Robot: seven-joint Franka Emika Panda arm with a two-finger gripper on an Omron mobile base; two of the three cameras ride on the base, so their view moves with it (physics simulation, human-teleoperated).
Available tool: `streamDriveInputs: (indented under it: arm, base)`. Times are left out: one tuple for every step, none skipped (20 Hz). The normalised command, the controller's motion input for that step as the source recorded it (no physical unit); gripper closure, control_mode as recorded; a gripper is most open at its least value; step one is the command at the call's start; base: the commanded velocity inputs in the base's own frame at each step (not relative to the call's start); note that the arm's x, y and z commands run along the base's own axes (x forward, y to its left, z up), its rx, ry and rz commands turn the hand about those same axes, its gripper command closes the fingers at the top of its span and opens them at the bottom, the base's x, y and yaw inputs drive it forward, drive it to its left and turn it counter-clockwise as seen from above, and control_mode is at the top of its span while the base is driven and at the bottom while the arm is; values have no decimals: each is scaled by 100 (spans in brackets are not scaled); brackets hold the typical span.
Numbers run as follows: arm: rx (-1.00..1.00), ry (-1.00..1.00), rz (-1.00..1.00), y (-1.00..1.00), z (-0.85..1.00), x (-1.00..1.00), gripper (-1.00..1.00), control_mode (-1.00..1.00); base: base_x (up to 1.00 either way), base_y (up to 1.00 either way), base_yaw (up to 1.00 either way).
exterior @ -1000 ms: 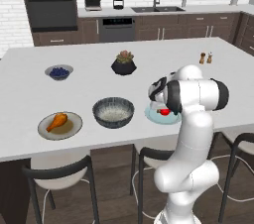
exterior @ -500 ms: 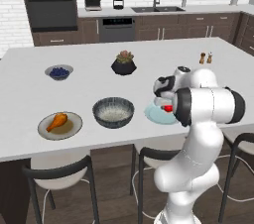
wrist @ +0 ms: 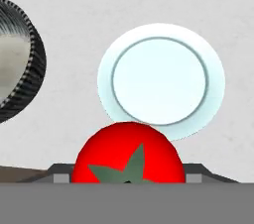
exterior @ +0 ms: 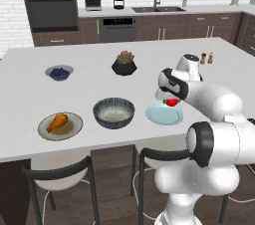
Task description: Pick the chicken drumstick and tomato from their plates and place them in the bowl. Then put the bowl in the fridge.
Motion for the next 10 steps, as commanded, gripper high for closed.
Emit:
streamDriveInputs:
  arm:
    - [3,-1,3,45,93,-61,100,-100]
    - [3,-1,0,59,89,-52,100,-100]
    - [1,-5,0,89,73,-36,100,-100]
    - [0,-3,-3,99,44,-34,100,-100]
    - [0,0,-7,100,24,-23,100,-100]
    - [0,0,-7,100,15,-22,100,-100]
    - [0,0,-4,100,2,-4,100,-100]
    - [0,0,-4,100,0,0,100,-100]
    - [0,0,-4,100,0,11,100,-100]
    - [0,0,-5,100,0,32,100,-100]
  base:
    - [0,0,0]
    - [0,0,0]
    - [0,0,0]
    - [0,0,0]
    - [0,0,0]
    - [0,0,0]
    - [0,0,0]
    - [0,0,0]
    - [0,0,0]
    - [0,0,0]
